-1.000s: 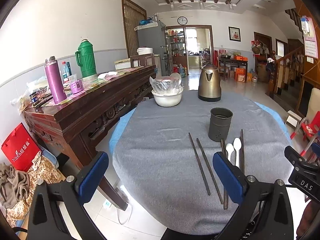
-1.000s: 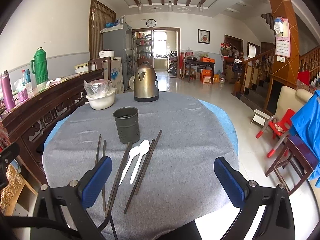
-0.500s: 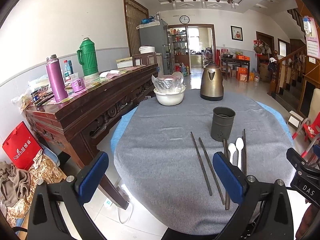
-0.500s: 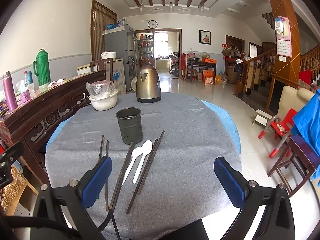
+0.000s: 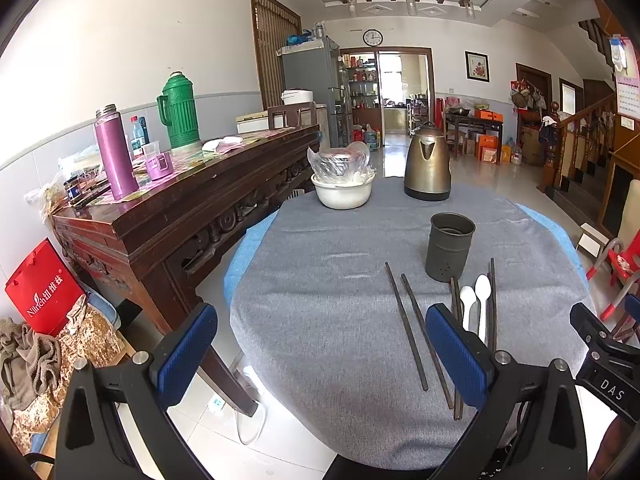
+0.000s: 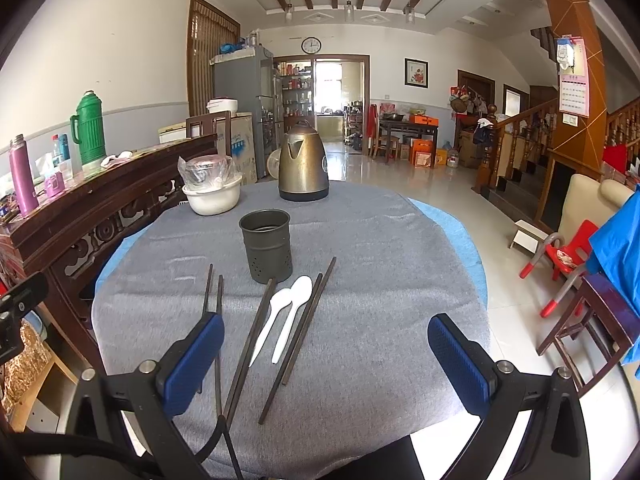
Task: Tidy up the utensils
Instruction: 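Move both tools toward the chopsticks and white spoons beside the cup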
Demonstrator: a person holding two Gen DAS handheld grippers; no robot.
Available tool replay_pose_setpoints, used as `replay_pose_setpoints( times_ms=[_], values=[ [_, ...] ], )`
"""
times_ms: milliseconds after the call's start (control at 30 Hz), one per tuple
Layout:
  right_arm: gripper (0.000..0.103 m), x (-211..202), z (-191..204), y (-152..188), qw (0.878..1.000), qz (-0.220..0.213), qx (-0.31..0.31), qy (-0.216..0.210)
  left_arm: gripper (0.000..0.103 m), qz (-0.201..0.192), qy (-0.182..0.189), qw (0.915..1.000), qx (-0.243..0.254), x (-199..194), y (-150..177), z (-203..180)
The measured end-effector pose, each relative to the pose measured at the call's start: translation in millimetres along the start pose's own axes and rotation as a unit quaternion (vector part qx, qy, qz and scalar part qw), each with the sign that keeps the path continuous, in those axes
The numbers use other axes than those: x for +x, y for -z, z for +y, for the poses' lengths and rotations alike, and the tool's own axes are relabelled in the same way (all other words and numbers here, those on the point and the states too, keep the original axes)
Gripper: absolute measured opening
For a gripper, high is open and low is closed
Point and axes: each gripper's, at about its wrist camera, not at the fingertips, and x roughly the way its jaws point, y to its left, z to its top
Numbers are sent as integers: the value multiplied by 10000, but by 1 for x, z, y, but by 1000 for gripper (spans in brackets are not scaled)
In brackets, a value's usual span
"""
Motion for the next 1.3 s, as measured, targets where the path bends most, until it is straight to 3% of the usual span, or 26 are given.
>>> replay_pose_setpoints(
  times_ms=[200, 467, 867, 1300],
  values=[
    [103, 1, -2, 2, 10000, 1, 24, 42, 103, 151, 42, 9998, 143, 5, 4, -7],
    [103, 14, -18, 6, 9989, 204, 257, 330, 103, 788, 222, 9962, 296, 31, 15, -17],
    [103, 39, -23, 15, 9969, 584, 312, 436, 103, 1300, 426, 9902, 295, 65, 23, -33],
    [103, 94, -26, 17, 9926, 1065, 309, 500, 103, 1864, 575, 9805, 240, 126, 30, -42]
  ],
)
